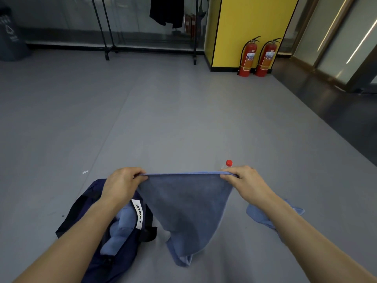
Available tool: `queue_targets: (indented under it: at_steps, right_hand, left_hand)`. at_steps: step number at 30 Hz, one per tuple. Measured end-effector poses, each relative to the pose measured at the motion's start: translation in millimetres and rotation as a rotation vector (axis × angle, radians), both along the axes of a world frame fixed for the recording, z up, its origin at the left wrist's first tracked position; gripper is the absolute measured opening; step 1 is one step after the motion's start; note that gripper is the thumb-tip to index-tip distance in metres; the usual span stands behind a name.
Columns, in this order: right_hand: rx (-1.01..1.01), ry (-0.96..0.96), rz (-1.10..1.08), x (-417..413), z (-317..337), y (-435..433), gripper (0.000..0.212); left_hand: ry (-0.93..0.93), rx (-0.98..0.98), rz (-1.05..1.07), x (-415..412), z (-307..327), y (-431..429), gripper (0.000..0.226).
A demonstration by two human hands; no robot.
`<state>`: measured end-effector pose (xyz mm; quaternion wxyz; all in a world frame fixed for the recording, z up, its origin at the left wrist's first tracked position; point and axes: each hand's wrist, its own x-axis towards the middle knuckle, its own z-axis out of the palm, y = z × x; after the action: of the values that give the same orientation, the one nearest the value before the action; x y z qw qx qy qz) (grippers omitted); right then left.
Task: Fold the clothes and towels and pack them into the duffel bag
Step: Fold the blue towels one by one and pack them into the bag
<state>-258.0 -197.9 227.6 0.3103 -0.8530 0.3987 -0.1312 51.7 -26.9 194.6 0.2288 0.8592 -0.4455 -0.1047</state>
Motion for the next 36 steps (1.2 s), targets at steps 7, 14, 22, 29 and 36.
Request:
queue_targets:
  at_steps: [7,14,22,29,36]
  right_hand:
    - [-0.186,0.014,-0.087,30,39,-59,0.034]
    - [-0.408,-0.175,-0.119,29,123,-94,0.024]
    - [-0.545,-0.157,-0.062,-14,105,-82,0.03]
    - [-0.388,0.024,0.116,-56,-39,-43,0.042]
    - [-0.198,0.206,0.239,-82,-218,-3,0.033]
  left_hand:
    - [0.672,-0.382,0.144,8,46,-60,0.014]
    - [0.526,-0.643,-0.082,24,131,-91,0.023]
    - [0.326,-0.55,-0.193,-4,131,-59,0.028]
    - [0.337,-0.202,-0.27,-24,-13,-28,0.029]
    - [0.359,-0.007,-0.231,-59,-189,17,0.01]
